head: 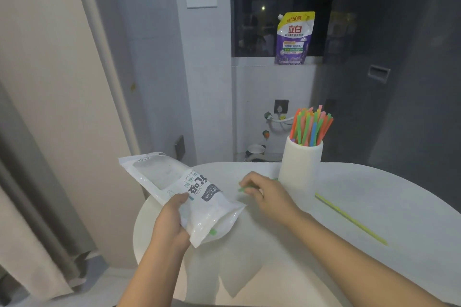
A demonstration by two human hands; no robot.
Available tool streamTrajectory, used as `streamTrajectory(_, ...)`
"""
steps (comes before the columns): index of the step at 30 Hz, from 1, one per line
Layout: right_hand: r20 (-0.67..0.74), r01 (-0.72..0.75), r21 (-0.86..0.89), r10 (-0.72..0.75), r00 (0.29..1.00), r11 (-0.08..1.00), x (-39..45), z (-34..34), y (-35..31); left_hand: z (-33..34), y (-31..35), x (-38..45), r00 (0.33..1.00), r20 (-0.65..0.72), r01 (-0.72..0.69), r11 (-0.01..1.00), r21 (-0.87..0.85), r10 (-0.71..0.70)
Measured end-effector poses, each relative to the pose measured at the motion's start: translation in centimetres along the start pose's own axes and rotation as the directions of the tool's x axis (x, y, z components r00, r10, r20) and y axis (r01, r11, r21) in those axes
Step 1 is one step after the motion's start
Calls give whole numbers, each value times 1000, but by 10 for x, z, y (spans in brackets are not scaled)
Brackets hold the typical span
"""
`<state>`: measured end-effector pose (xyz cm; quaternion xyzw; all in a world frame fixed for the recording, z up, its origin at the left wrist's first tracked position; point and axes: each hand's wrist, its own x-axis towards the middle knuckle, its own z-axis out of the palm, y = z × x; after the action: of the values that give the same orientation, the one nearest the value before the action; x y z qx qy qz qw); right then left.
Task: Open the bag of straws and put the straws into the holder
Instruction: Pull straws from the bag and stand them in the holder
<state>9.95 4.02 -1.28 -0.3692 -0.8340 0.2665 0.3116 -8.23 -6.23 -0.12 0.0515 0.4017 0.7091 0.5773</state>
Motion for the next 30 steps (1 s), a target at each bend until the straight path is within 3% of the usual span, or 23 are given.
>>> streamTrajectory(7,-233,97,179,-54,971,979,6,-33,-50,-1,-7,-8,1000,0,-23,999,31,23)
streamTrajectory(14,-449,208,339,-37,893,918,1,-81,-83,9,-16,-10,1000,23,4,998,60,-5)
streamTrajectory(22,-701,255,187,-53,711,949,1,-172,-108,29,-28,-10,998,59,33,997,65,-36)
streamTrajectory(30,-787,321,22,-182,589,947,19,-227,-135,44,-41,-7,993,85,71,993,91,-79)
